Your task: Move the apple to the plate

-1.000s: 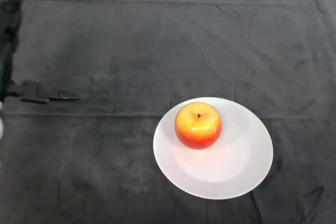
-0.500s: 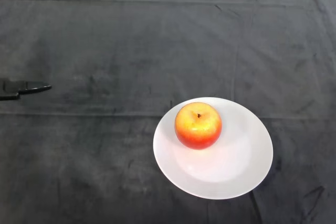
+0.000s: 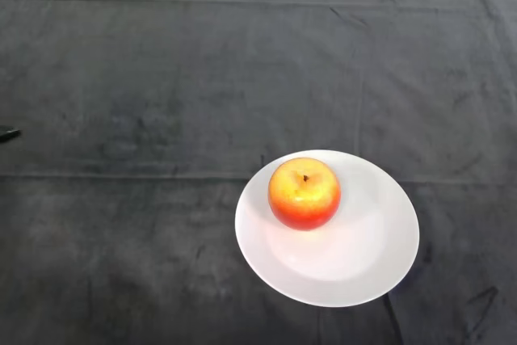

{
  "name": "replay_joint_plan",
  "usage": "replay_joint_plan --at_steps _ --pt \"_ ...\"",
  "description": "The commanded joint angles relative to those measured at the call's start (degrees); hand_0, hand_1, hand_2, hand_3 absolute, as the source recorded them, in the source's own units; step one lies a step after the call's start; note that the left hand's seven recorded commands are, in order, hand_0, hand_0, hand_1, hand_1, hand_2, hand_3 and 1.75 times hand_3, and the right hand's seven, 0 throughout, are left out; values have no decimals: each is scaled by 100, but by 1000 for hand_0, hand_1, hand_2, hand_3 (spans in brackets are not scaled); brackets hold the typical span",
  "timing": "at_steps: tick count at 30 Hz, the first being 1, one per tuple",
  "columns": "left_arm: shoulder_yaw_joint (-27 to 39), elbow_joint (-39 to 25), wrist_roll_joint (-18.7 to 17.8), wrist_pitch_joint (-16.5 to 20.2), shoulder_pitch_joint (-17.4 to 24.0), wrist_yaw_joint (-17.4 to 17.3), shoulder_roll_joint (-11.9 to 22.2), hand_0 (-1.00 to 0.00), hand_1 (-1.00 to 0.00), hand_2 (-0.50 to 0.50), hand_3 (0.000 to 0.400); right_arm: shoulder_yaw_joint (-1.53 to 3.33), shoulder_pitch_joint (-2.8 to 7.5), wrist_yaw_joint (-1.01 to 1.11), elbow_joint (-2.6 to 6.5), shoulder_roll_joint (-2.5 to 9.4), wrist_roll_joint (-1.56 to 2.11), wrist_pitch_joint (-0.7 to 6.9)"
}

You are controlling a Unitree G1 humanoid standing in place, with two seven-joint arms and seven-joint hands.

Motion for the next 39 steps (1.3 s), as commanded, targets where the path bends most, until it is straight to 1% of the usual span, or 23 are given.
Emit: replay_joint_plan --at_steps 1,8,14,21,26,33,39 --pt "171 213 -151 -78 130 2 351 0 0 0 0 -60 86 20 110 -37 30 -31" --pt "459 338 -272 -68 472 102 503 0 0 0 0 -57 78 18 127 -37 29 -39" --pt "604 437 -278 53 709 326 573 0 0 0 0 -56 72 15 139 -36 28 -46" --pt "609 479 -157 260 723 657 615 0 0 0 0 -54 68 13 149 -36 27 -51" --pt "547 456 -14 324 701 873 596 0 0 0 0 -53 66 12 153 -36 27 -54" --pt "422 407 213 319 634 1102 562 0 0 0 0 -52 65 11 156 -36 28 -57" --pt "349 366 367 250 614 1209 548 0 0 0 0 -52 65 10 157 -36 29 -59"
